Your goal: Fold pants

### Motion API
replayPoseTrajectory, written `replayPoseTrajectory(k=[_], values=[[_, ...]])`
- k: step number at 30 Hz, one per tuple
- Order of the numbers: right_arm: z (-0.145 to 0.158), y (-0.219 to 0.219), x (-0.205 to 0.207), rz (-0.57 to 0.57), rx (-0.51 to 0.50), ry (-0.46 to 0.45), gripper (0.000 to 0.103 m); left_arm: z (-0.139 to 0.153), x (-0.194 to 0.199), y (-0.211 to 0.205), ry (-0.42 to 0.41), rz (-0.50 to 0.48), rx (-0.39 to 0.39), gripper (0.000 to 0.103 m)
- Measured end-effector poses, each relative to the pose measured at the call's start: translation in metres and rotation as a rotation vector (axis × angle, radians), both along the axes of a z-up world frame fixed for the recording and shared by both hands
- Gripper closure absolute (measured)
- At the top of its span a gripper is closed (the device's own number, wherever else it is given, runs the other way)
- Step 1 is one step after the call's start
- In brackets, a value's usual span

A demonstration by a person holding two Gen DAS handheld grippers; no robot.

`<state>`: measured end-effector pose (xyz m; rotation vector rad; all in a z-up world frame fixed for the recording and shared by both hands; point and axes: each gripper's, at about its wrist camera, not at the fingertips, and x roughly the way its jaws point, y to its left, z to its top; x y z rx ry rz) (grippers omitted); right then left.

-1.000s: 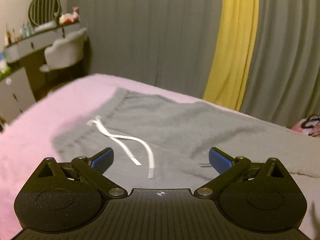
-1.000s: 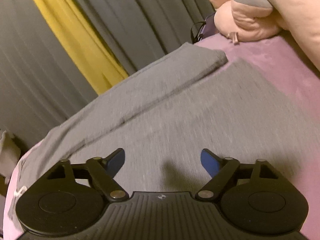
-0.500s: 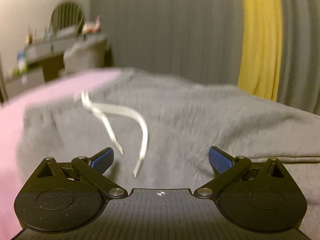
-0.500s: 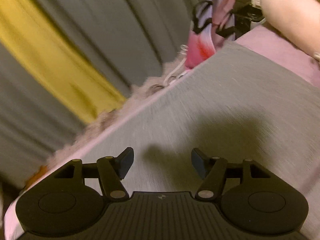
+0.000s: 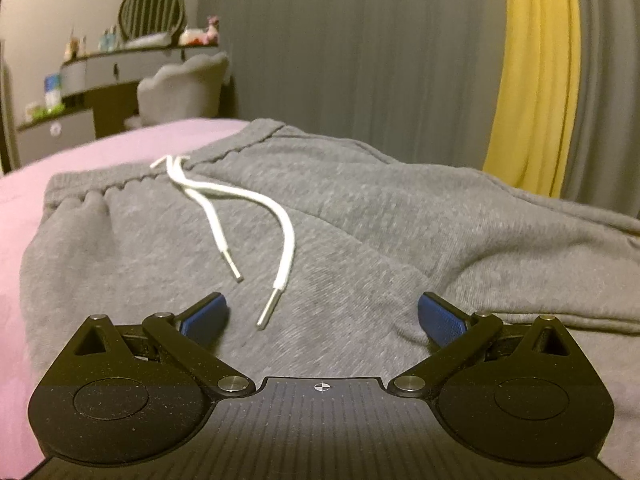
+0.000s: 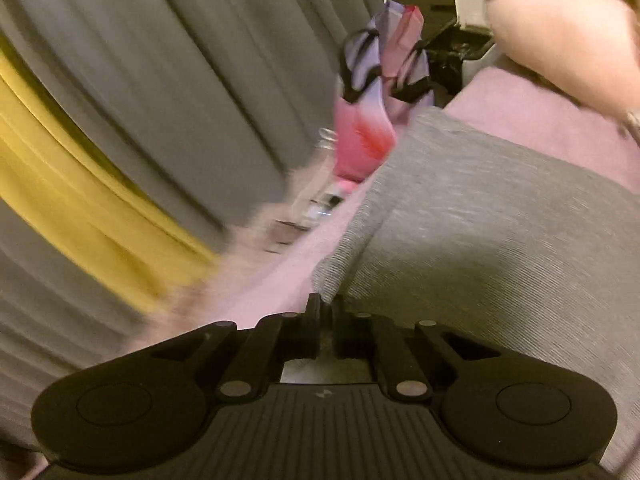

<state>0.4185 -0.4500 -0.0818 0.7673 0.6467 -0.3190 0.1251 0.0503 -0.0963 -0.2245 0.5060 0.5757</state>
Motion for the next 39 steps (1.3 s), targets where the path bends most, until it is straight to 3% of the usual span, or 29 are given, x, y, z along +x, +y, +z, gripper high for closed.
replayPoseTrajectory(k=[3,5,7,10,13,14,15,16,17,20,21,24,25,26,27,31,35,37,39], values=[[0.020,-0.006,-0.111,0.050,0.050,-0.158,0.099,0.007,-0.015,-0.004,0.017,0.047,-0.036,0.000],[0.018,-0.003,-0.180,0.085,0.041,-0.185,0.099,0.015,-0.021,-0.011,0.034,0.046,-0.028,0.000],[0.000,0.001,-0.249,0.095,0.065,-0.146,0.099,0.029,-0.030,-0.019,0.012,0.019,-0.003,0.000],[-0.031,0.003,-0.303,0.081,0.001,-0.024,0.099,0.049,-0.048,-0.033,-0.035,-0.040,0.060,0.000],[-0.032,-0.002,-0.312,0.061,-0.013,0.036,0.094,0.063,-0.061,-0.038,-0.054,-0.082,0.080,0.000],[-0.024,-0.001,-0.310,0.064,-0.036,0.025,0.087,0.065,-0.065,-0.037,-0.063,-0.089,0.074,0.000],[-0.016,0.003,-0.304,0.091,-0.085,0.005,0.078,0.066,-0.067,-0.036,-0.069,-0.090,0.062,0.000],[-0.012,0.009,-0.295,0.106,-0.132,0.000,0.057,0.065,-0.068,-0.033,-0.067,-0.089,0.045,0.000],[-0.008,0.016,-0.287,0.135,-0.191,0.004,0.045,0.063,-0.066,-0.030,-0.057,-0.087,0.026,0.000],[-0.009,0.045,-0.248,0.256,-0.427,0.027,0.044,0.054,-0.061,-0.022,-0.024,-0.073,-0.007,0.000],[-0.015,0.056,-0.234,0.271,-0.523,0.058,0.044,0.051,-0.059,-0.020,-0.012,-0.068,-0.014,0.000],[-0.041,0.065,-0.195,0.299,-0.659,0.215,0.047,0.045,-0.058,-0.015,0.009,-0.062,-0.025,0.000],[-0.048,0.061,-0.195,0.289,-0.657,0.214,0.052,0.043,-0.058,-0.012,0.013,-0.060,-0.029,0.000],[-0.045,0.057,-0.197,0.265,-0.640,0.187,0.085,0.042,-0.057,-0.010,0.014,-0.058,-0.036,0.000],[-0.038,0.054,-0.202,0.232,-0.631,0.181,0.093,0.042,-0.057,-0.009,0.014,-0.056,-0.046,0.000],[-0.006,0.016,-0.237,0.100,-0.454,0.024,0.094,0.044,-0.055,-0.002,0.011,-0.072,-0.096,0.000],[-0.004,-0.025,-0.309,-0.047,-0.223,-0.160,0.096,0.063,-0.051,0.007,-0.088,-0.159,-0.173,0.000],[-0.026,-0.037,-0.326,-0.075,-0.213,-0.121,0.096,0.077,-0.042,0.014,-0.107,-0.208,-0.217,0.000],[-0.055,-0.051,-0.332,-0.094,-0.151,0.007,0.095,0.092,-0.022,0.018,-0.075,-0.286,-0.234,0.000]])
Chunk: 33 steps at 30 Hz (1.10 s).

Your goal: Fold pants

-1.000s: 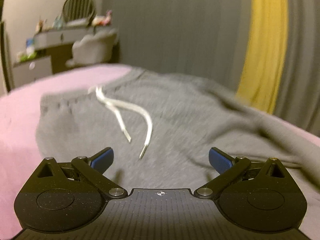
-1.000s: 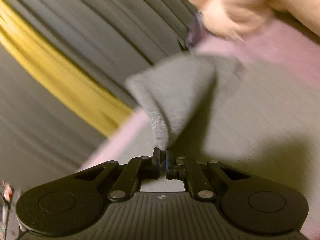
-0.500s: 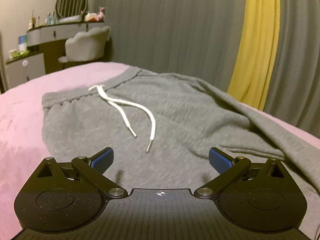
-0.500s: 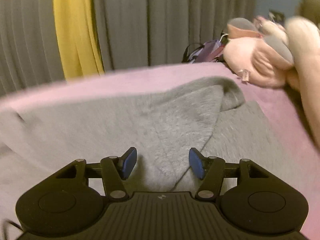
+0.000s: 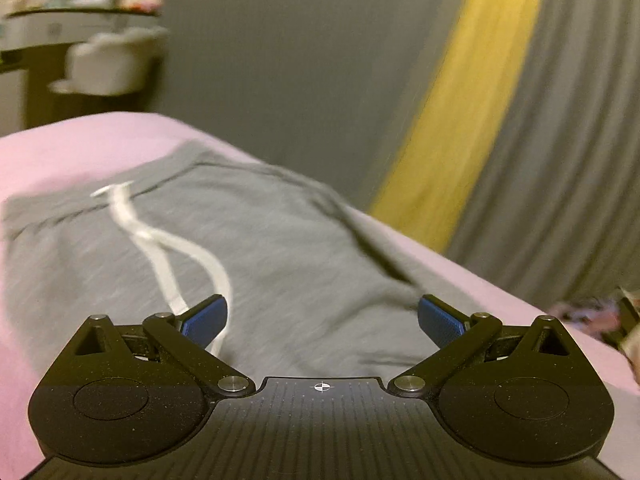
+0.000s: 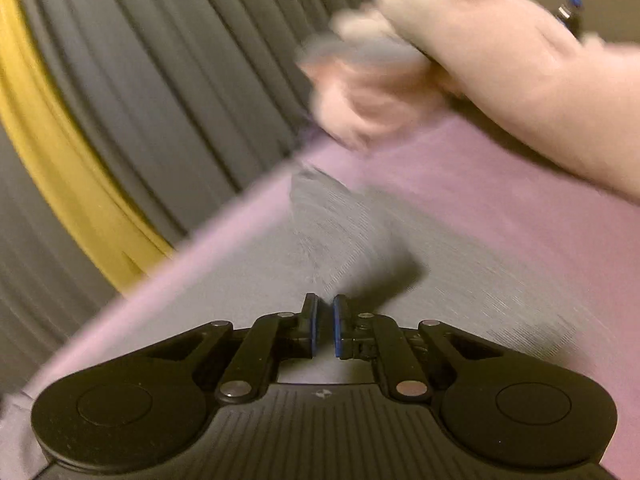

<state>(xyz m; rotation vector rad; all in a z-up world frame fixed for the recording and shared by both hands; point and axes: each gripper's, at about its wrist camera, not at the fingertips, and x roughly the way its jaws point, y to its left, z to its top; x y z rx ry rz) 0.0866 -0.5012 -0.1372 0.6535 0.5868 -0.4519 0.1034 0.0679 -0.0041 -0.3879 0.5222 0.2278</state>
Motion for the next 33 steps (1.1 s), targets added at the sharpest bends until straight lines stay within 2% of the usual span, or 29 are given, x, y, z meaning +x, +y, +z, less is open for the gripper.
replayPoseTrajectory(k=[1,3,4,5,7,9,11,13,15,17,18,20,21,22,24,27,30,33], values=[[-0.009,-0.007,-0.004,-0.016,0.091,0.024,0.094,0.008,0.013,0.001,0.018,-0.027,0.001,0.000],[-0.013,-0.023,-0.009,-0.048,0.244,-0.063,0.094,0.020,0.039,0.006,0.021,-0.070,-0.016,0.000],[-0.011,-0.025,-0.008,-0.035,0.275,-0.097,0.083,0.023,0.053,0.008,0.020,-0.087,-0.028,0.000],[-0.009,-0.022,-0.008,-0.019,0.287,-0.126,0.064,0.026,0.068,0.011,0.022,-0.090,-0.041,0.000],[-0.009,-0.010,-0.007,0.019,0.280,-0.142,0.052,0.025,0.101,0.019,0.043,-0.088,-0.066,0.000],[-0.014,-0.004,-0.003,0.049,0.285,-0.125,0.055,0.019,0.133,0.026,0.068,-0.080,-0.096,0.003],[-0.016,-0.006,0.000,0.064,0.300,-0.145,0.070,0.010,0.160,0.030,0.098,-0.076,-0.119,0.016],[-0.020,-0.011,0.004,0.069,0.331,-0.161,0.072,-0.003,0.187,0.032,0.146,-0.097,-0.152,0.017],[-0.028,-0.014,0.006,0.069,0.335,-0.167,0.076,-0.016,0.207,0.032,0.195,-0.088,-0.171,0.023],[-0.032,-0.015,0.009,0.072,0.327,-0.169,0.080,-0.031,0.226,0.032,0.252,-0.073,-0.205,0.042],[-0.032,-0.013,0.009,0.079,0.318,-0.170,0.081,-0.037,0.233,0.032,0.274,-0.074,-0.238,0.047],[-0.033,-0.009,0.002,0.085,0.317,-0.175,0.082,-0.050,0.246,0.034,0.328,-0.091,-0.349,0.059],[-0.034,-0.012,0.004,0.082,0.325,-0.178,0.083,-0.055,0.250,0.035,0.346,-0.092,-0.391,0.069],[-0.035,-0.014,0.006,0.078,0.333,-0.182,0.086,-0.057,0.250,0.036,0.350,-0.074,-0.408,0.093],[-0.035,-0.017,0.007,0.072,0.342,-0.170,0.093,-0.053,0.240,0.038,0.315,-0.050,-0.416,0.095],[-0.027,-0.020,0.011,0.082,0.322,-0.148,0.098,-0.020,0.203,0.028,0.190,-0.078,-0.304,0.096],[-0.007,-0.023,0.000,0.068,0.359,-0.197,0.099,0.020,0.139,0.024,0.059,-0.114,-0.228,0.096],[0.016,-0.036,-0.021,0.053,0.403,-0.276,0.099,0.041,0.064,0.025,-0.027,-0.135,-0.229,0.096]])
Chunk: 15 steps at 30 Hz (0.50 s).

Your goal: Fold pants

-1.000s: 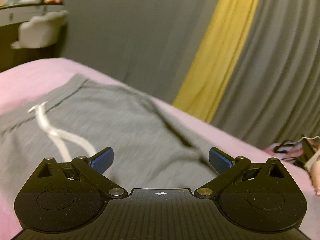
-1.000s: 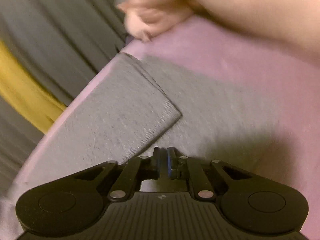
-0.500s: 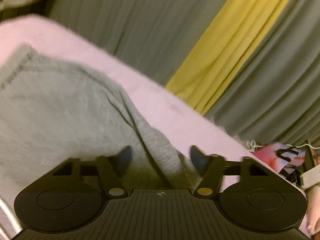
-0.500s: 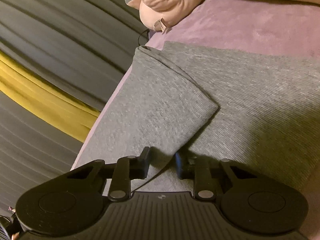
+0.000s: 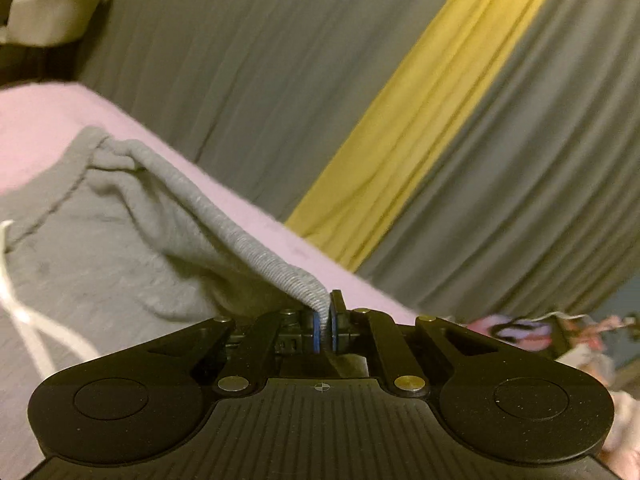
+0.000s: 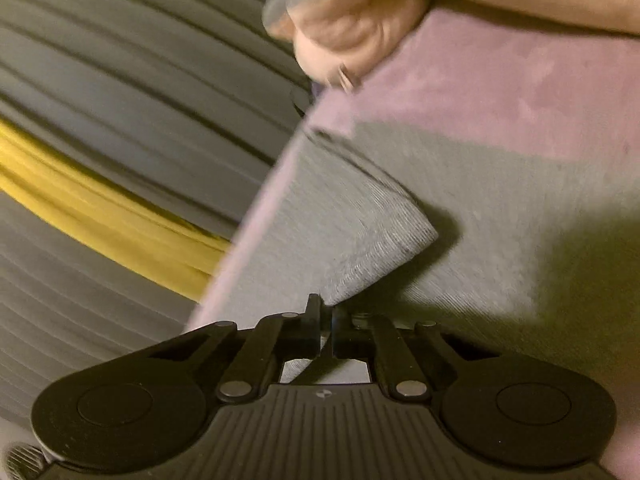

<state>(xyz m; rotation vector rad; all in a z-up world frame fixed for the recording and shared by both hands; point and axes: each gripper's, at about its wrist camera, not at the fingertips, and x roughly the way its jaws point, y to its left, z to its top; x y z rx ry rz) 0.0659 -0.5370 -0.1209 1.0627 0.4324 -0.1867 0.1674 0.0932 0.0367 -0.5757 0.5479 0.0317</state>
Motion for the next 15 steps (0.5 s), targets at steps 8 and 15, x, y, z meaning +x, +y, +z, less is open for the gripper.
replayPoseTrajectory(k=[8,15], values=[[0.023,-0.021,-0.050,-0.016,-0.141,0.103,0.099,-0.062,-0.152,-0.001,0.187,0.029,-0.039,0.094],[-0.003,-0.008,-0.033,0.025,-0.152,0.288,0.089,-0.067,-0.137,0.040,0.161,0.211,0.039,0.034]])
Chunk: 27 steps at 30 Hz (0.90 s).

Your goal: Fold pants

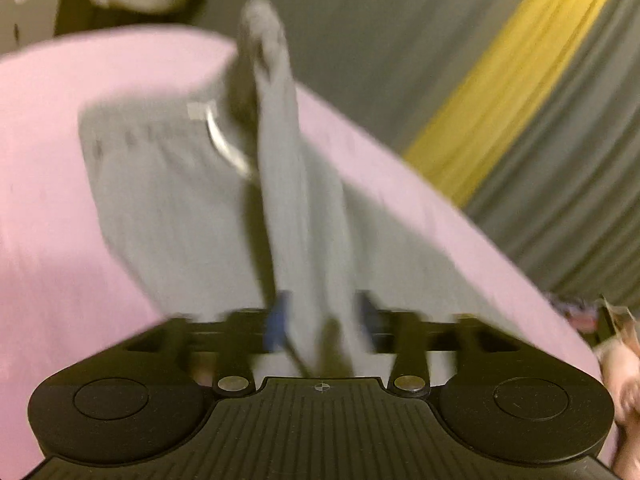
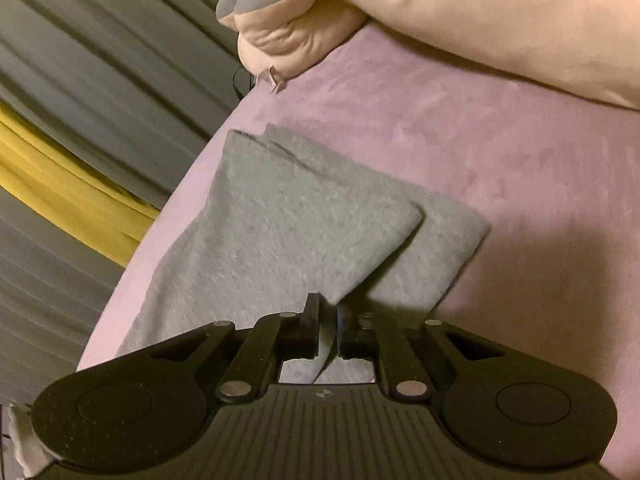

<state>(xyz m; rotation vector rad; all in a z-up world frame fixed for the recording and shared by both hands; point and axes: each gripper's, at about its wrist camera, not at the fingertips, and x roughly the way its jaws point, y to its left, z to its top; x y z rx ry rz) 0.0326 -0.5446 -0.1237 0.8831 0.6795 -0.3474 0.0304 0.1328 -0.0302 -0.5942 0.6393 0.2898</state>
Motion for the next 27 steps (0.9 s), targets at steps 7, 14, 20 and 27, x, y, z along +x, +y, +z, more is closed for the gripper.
replayPoseTrajectory(k=[7,14,20,27], values=[[-0.014,0.001,0.009,-0.035,0.056,-0.025,0.073,-0.025,0.069,0.054,0.119,0.150,-0.071,0.034],[-0.015,0.007,0.015,-0.027,0.009,0.000,0.093,-0.012,0.109,0.072,0.169,0.151,-0.026,0.090],[-0.020,0.003,0.011,-0.045,0.035,-0.021,0.093,0.023,0.040,0.084,-0.083,0.192,0.085,0.093],[-0.021,0.001,0.010,-0.050,0.033,-0.024,0.093,-0.045,0.021,0.108,0.180,0.312,-0.003,0.082]])
